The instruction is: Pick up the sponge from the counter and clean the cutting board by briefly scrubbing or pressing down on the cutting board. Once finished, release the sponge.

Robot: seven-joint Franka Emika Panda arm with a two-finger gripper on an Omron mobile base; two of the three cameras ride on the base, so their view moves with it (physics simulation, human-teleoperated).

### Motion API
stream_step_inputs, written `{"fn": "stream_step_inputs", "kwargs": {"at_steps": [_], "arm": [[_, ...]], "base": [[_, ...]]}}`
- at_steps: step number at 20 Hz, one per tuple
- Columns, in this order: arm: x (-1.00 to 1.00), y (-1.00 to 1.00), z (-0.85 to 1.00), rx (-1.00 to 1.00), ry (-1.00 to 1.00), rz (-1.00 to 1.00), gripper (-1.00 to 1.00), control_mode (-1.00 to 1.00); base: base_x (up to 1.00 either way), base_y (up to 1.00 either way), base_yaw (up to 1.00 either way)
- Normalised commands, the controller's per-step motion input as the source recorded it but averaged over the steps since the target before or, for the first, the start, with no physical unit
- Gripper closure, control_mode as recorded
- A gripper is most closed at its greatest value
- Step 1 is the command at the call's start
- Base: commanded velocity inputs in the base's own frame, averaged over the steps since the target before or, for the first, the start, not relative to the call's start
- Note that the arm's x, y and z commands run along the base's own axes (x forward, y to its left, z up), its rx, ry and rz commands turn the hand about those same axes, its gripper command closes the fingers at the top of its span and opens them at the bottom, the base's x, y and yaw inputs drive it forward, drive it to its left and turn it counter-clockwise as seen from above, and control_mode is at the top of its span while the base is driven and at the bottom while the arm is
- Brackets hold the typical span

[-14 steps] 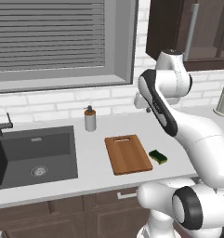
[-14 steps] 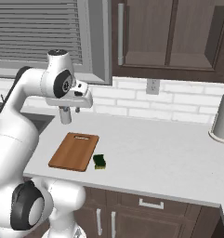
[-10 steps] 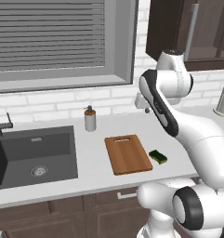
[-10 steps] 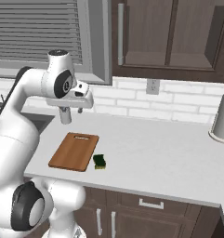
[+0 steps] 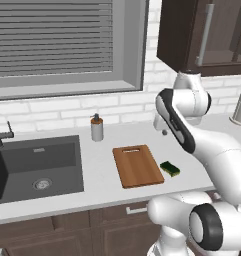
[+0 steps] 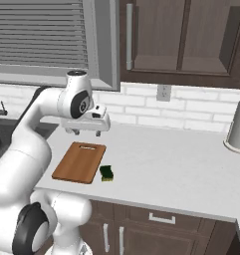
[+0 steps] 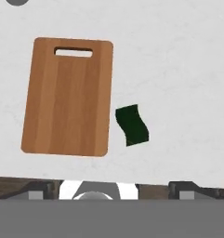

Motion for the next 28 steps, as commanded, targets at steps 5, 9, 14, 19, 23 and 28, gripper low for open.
{"fn": "stream_step_inputs", "kwargs": {"at_steps": [5,9,14,19,23,28], "arm": [[-0.01,-0.54,-0.41,-0.13,0.03,0.0,-1.0,-1.0],[-0.16,-0.13,-0.5,-0.07,0.0,0.0,-1.0,-1.0],[-0.06,0.0,-0.56,-0.02,0.01,0.13,-1.0,-1.0],[-0.15,0.0,-0.49,0.0,0.0,0.19,-1.0,-1.0],[-0.19,-0.01,-0.33,0.0,-0.01,0.12,-1.0,-1.0],[-0.21,-0.28,-0.02,0.03,-0.02,0.01,-1.0,-1.0]], "base": [[0.0,0.0,0.0],[0.0,0.0,0.0],[0.0,0.0,0.0],[0.0,0.0,0.0],[0.0,0.0,0.0],[0.0,0.0,0.0]]}}
